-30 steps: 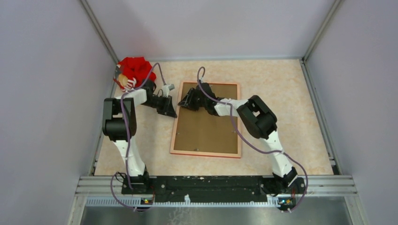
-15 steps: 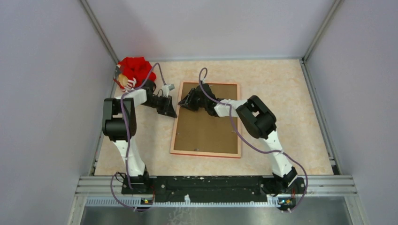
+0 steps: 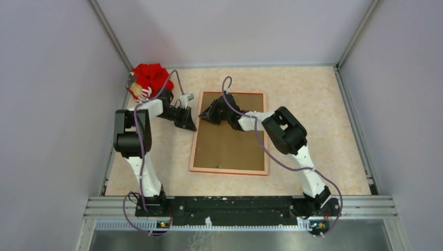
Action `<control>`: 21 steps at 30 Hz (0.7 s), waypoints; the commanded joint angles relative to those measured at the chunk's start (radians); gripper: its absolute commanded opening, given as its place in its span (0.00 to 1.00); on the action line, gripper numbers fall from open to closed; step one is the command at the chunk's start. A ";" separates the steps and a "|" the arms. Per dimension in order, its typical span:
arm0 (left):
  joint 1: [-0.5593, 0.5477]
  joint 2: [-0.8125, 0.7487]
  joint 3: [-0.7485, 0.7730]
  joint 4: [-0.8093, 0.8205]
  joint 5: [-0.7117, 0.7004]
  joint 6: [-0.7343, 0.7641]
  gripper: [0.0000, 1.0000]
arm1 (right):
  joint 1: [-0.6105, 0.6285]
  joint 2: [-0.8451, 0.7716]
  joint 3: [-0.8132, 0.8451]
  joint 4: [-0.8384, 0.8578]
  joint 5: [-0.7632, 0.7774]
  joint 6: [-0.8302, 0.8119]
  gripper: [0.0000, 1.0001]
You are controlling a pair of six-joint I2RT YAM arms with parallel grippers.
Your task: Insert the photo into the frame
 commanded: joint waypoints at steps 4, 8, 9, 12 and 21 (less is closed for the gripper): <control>-0.011 -0.020 -0.037 -0.010 0.004 0.039 0.23 | 0.036 0.040 0.020 0.035 0.044 0.007 0.25; -0.012 -0.028 -0.046 -0.043 0.036 0.054 0.23 | 0.014 -0.044 -0.017 0.036 -0.010 -0.001 0.30; -0.012 -0.035 -0.049 -0.054 0.038 0.064 0.23 | -0.004 -0.081 -0.037 0.021 -0.028 -0.008 0.32; -0.012 -0.070 -0.074 -0.061 0.031 0.107 0.24 | -0.076 -0.204 -0.108 -0.040 -0.063 -0.058 0.40; -0.042 -0.117 -0.142 -0.055 -0.015 0.211 0.24 | -0.313 -0.512 -0.159 -0.555 0.130 -0.401 0.66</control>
